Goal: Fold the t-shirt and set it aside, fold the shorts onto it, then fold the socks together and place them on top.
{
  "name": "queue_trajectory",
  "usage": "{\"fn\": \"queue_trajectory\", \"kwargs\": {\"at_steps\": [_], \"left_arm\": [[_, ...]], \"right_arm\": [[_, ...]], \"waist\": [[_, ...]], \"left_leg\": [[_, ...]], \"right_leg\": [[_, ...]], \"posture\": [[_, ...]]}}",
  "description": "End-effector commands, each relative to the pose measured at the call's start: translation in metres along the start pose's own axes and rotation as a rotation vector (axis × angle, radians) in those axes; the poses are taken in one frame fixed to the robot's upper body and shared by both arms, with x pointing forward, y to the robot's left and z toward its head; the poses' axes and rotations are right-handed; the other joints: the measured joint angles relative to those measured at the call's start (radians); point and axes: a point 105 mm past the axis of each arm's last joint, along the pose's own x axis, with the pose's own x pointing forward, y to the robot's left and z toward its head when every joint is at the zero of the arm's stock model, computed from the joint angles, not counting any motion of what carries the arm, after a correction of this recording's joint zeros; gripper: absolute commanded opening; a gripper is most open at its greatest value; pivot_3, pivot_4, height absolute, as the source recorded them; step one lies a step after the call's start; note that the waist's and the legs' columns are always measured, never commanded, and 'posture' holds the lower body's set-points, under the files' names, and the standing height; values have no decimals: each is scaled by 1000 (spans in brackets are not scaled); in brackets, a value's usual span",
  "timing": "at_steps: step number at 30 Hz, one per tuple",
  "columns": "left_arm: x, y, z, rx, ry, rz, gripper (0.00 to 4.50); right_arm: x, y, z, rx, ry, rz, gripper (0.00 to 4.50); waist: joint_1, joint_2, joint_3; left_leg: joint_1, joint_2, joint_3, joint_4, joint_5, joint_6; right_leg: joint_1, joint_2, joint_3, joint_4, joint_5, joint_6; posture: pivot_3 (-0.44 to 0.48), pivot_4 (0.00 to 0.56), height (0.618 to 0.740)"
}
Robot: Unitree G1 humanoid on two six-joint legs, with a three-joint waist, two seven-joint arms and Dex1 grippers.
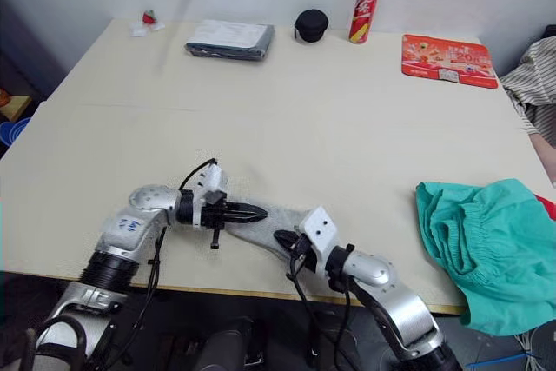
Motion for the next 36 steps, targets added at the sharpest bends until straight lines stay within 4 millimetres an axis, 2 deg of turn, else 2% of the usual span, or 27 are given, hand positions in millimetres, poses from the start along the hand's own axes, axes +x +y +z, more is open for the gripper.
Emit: {"fn": "queue_trajectory", "kwargs": {"at_steps": [1, 3, 5, 6, 8, 10, 11, 13, 15, 17, 21, 25, 30, 36], "left_arm": [[-8, 10, -19, -8, 61, 105, 43], [-17, 13, -22, -24, 56, 133, 43], [-22, 11, -17, -35, 10, 129, 43], [-26, 10, -8, -37, -51, 131, 43], [-35, 8, 16, -15, -184, 123, 43], [-46, 12, 32, -37, -256, 157, 43], [-48, 13, 35, -55, -269, 166, 43], [-69, 34, 39, -186, -320, 294, 209], [-87, 46, 33, -318, -302, 352, 636], [-95, 50, 29, -439, -268, 364, 1231], [-92, 48, 29, -642, -207, 288, 2525], [-78, 45, 19, -797, -72, 253, 3791], [-61, 40, 7, -886, 31, 226, 3791], [-52, 17, 1, -931, 159, 94, 3791]], "right_arm": [[-17, -18, -25, 25, 86, -110, 0], [-30, -25, -29, 28, 88, -141, 0], [-39, -27, -29, 23, 73, -136, 0], [-42, -26, -17, -16, 7, -109, 0], [-42, -17, 22, -99, -168, -11, 0], [-37, -13, 42, -166, -219, 45, 0], [-35, -14, 44, -180, -216, 54, 0], [-24, -16, 44, -173, -194, 81, 0], [-10, -19, 39, -158, -149, 97, 0], [0, -19, 28, -155, -79, 124, 0], [13, -20, 6, -179, 7, 149, 0], [14, -23, -16, -212, 95, 162, 0], [18, -28, -18, -203, 101, 147, 0], [22, -30, -13, -210, 90, 147, 0]], "waist": [[2, -2, -2], [3, -3, -7], [3, -5, -8], [3, -6, -9], [2, -5, -8], [-5, -6, -7], [-5, -6, -7], [-1, -6, -7], [-3, -6, -7], [-3, -6, -7], [4, -6, -7], [-1, -9, -9], [-3, -9, -9], [-3, -10, -9]], "left_leg": [[1, 0, 0, 0, 0, 0], [5, 0, 0, -1, -1, 1], [7, 1, -1, -1, -4, 2], [8, 1, -1, -1, -5, 3], [9, 1, -2, -1, -6, 5], [8, 2, -2, -1, -5, 3], [7, 2, -2, -1, -4, 1], [7, 2, -2, -1, -3, -1], [7, 2, -2, -2, -3, -2], [6, 2, -1, -2, -2, -2], [4, 1, -1, -1, -2, -1], [3, -1, 0, 0, -2, 0], [5, 0, 1, 0, -1, -1], [8, 1, 2, -1, -1, -3]], "right_leg": [[1, 0, 0, 0, 0, 0], [5, 0, 0, -1, 0, 0], [8, -1, 0, -2, 0, 0], [9, -1, 0, -2, 0, 0], [10, -2, 0, -3, 0, 0], [9, -1, 0, -2, 0, 0], [7, -1, 0, -1, 0, 0], [6, -1, 0, 0, 0, -1], [5, -1, -1, 1, -1, -1], [5, 0, -1, 1, -1, -1], [4, 0, 0, 4, -1, -1], [3, -1, 0, 3, -1, 0], [3, 0, 2, 4, -1, -1], [4, 0, 5, 5, -2, -2]], "posture": [[0, 150, 740], [0, 150, 740], [0, 150, 740], [0, 150, 740], [0, 150, 740], [0, 150, 740], [0, 150, 740], [0, 150, 740], [0, 150, 740], [0, 150, 740], [0, 150, 740], [0, 150, 740], [0, 150, 740], [0, 150, 740]]}}
